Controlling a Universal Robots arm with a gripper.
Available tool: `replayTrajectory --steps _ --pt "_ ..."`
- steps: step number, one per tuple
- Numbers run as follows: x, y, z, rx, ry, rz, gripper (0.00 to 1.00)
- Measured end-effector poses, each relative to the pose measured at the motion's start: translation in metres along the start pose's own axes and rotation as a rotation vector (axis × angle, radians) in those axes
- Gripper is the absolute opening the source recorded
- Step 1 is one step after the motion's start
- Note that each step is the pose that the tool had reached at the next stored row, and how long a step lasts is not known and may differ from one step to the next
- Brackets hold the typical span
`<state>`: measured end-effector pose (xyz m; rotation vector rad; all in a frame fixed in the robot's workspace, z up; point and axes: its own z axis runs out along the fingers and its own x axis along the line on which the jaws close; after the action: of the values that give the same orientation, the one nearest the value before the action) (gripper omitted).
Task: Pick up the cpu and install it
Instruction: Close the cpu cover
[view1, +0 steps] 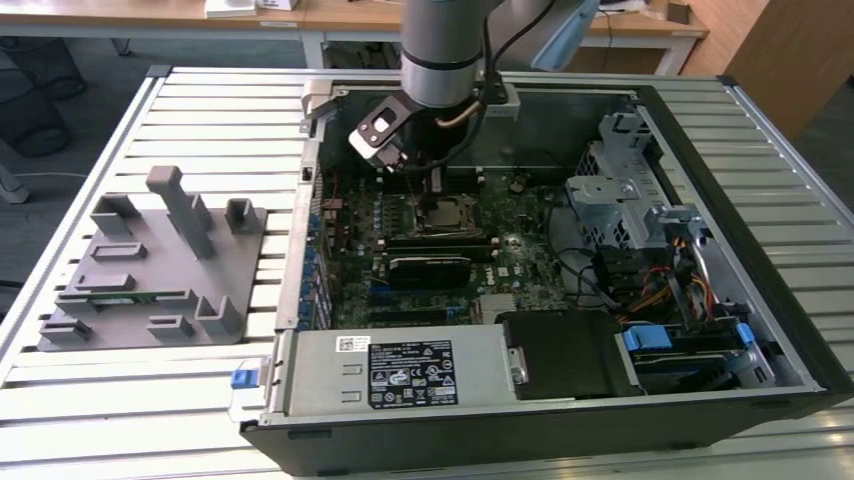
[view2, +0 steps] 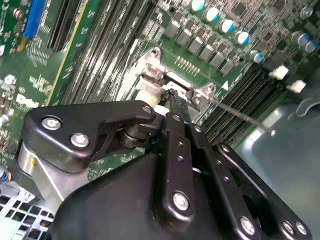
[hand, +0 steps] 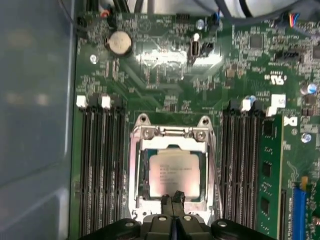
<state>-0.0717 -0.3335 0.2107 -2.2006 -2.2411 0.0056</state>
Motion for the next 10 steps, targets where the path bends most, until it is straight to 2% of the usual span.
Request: replayTrajectory --steps 10 --pt "0.0001 -0.0086 0.0104 0.0003 -0.0005 0.000 0.11"
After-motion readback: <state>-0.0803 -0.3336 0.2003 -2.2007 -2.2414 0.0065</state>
